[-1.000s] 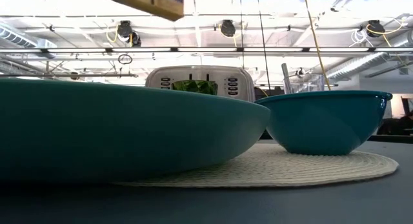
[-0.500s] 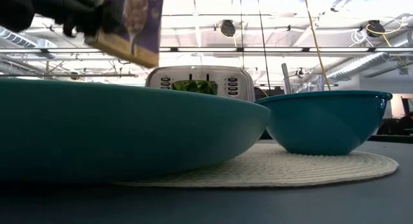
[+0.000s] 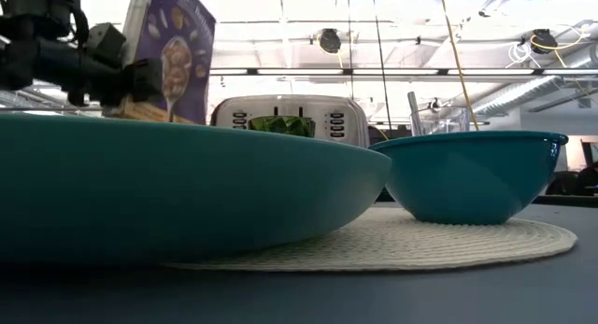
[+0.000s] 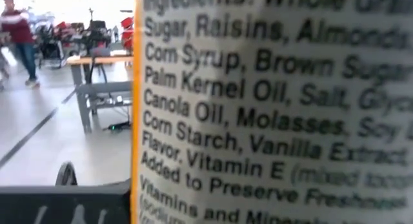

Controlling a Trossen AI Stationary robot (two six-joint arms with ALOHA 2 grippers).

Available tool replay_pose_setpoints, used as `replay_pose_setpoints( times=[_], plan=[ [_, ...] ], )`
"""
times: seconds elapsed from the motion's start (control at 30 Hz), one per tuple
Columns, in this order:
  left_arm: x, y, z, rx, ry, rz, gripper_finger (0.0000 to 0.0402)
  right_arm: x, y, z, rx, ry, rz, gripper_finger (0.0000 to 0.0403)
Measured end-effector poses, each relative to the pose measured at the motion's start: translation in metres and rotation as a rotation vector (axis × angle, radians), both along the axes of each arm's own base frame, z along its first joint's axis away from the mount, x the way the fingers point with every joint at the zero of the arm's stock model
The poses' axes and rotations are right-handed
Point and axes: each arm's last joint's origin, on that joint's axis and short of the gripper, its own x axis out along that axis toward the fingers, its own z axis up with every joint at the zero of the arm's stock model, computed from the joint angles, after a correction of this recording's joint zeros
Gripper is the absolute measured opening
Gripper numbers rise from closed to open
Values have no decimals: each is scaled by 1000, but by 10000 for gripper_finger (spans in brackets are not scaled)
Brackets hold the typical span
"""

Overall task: Arrange a breakfast setting
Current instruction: Pour the cereal into the blue bowl

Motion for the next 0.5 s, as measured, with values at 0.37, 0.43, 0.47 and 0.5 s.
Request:
replay_pose_setpoints(
  times=[0.37,0.43,0.47,0.5],
  plan=[
    [4,3,-18,-73,-35,12,168,0,0,0,0,0,0,318],
    [8,3,-22,-89,-39,17,168,0,0,0,0,0,0,318],
    [9,3,-24,-97,-43,27,168,0,0,0,0,0,0,318],
    [10,4,-26,-105,-45,44,168,0,0,0,-1,0,0,318]
  ],
)
